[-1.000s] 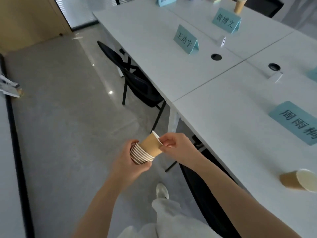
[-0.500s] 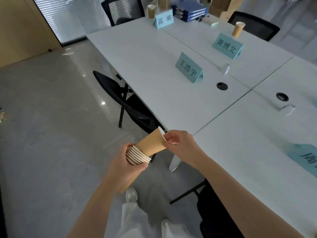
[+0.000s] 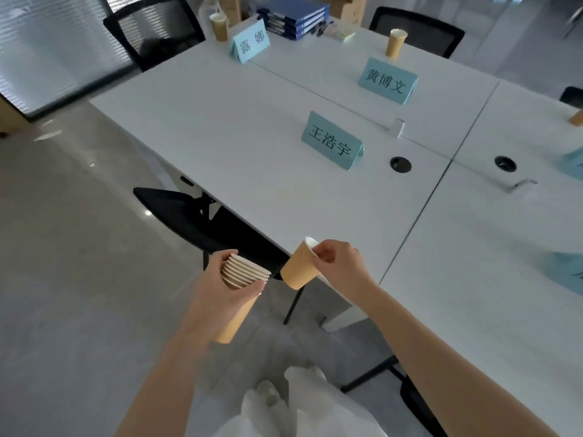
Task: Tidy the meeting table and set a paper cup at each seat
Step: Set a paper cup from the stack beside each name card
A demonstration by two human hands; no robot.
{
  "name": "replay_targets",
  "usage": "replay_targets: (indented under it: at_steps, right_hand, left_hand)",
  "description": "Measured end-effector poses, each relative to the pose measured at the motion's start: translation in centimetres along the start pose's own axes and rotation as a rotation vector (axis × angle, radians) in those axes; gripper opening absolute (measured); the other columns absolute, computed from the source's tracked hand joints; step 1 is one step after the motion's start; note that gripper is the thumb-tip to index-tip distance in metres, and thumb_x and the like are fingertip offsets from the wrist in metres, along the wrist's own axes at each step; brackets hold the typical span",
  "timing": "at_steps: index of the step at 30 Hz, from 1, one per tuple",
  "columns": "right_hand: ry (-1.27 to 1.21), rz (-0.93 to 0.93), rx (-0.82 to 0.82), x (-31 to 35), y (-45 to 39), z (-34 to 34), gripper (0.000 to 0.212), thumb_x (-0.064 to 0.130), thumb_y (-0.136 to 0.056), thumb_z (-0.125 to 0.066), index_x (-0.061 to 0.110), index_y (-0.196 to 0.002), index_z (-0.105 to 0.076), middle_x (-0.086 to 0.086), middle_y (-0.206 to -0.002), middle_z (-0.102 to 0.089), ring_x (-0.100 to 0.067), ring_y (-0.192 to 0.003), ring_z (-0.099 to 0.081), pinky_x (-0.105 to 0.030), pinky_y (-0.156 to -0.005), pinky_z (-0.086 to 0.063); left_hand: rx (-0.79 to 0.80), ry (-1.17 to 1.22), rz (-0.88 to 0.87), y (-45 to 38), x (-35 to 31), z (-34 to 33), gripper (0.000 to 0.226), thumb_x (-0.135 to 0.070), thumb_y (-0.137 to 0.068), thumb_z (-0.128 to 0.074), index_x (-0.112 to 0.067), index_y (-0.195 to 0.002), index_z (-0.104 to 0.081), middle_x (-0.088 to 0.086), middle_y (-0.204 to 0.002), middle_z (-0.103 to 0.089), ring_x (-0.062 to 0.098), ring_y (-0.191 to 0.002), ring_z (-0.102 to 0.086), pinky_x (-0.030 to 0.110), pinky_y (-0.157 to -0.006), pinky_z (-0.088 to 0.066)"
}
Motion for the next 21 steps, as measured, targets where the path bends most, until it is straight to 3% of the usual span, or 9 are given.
replay_targets:
  at_steps: [3, 7, 10, 13, 21]
  right_hand:
    - [0.039, -0.043, -0.022, -0.3, -3.4, 0.5, 0.018, 0.012, -0.090, -0.054, 0.017, -0.099, -0.069, -0.003, -0.099, -0.067, -0.019, -0.091, -0.061, -0.010, -0.054, -0.040]
    - [0.094, -0.066, -0.041, -0.6, -8.7, 1.4, 0.022, 0.013, -0.091, -0.054, 0.015, -0.108, -0.069, -0.005, -0.101, -0.065, -0.019, -0.079, -0.059, -0.015, -0.053, -0.041]
    - [0.167, -0.044, -0.021, -0.1, -12.7, 1.9, 0.026, 0.014, -0.092, -0.053, 0.013, -0.116, -0.065, -0.007, -0.109, -0.063, -0.023, -0.088, -0.062, -0.022, -0.067, -0.046]
    - [0.285, 0.015, 0.007, 0.7, -15.5, 1.8, 0.031, 0.010, -0.092, -0.050, 0.010, -0.120, -0.062, -0.013, -0.113, -0.065, -0.029, -0.097, -0.062, -0.027, -0.076, -0.049]
    - [0.422, 0.055, 0.119, 2.0, -20.2, 1.3, 0.033, 0.006, -0.087, -0.045, 0.009, -0.116, -0.063, -0.015, -0.109, -0.065, -0.032, -0.095, -0.062, -0.031, -0.074, -0.050]
  left_hand:
    - [0.056, -0.005, -0.001, -3.0, -1.2, -0.7, 0.058, -0.018, -0.071, -0.084, -0.030, -0.117, -0.051, -0.007, -0.096, -0.065, -0.011, -0.073, -0.060, 0.006, -0.055, -0.044]
    - [0.090, -0.021, -0.001, -7.4, -3.3, -1.6, 0.061, -0.024, -0.066, -0.086, -0.033, -0.117, -0.053, -0.009, -0.099, -0.067, -0.002, -0.081, -0.064, 0.012, -0.062, -0.046]
    - [0.103, -0.018, 0.013, -11.0, -4.4, -2.3, 0.066, -0.032, -0.062, -0.087, -0.036, -0.118, -0.053, -0.010, -0.102, -0.067, 0.005, -0.089, -0.066, 0.025, -0.074, -0.053]
    - [0.125, -0.012, 0.034, -13.2, -5.3, -3.1, 0.067, -0.031, -0.065, -0.087, -0.038, -0.121, -0.050, -0.007, -0.102, -0.066, 0.010, -0.088, -0.067, 0.031, -0.076, -0.057]
    - [0.110, -0.023, 0.039, -17.4, -7.7, -4.0, 0.064, -0.026, -0.072, -0.083, -0.034, -0.125, -0.047, -0.007, -0.099, -0.062, 0.009, -0.083, -0.064, 0.017, -0.063, -0.048]
Point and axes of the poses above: each hand's wrist, its own y-axis away from the middle knuckle, its own z-axis out of the back of the hand, x = y × z, the point moved 6 cm from there along -y, towards the middle knuckle
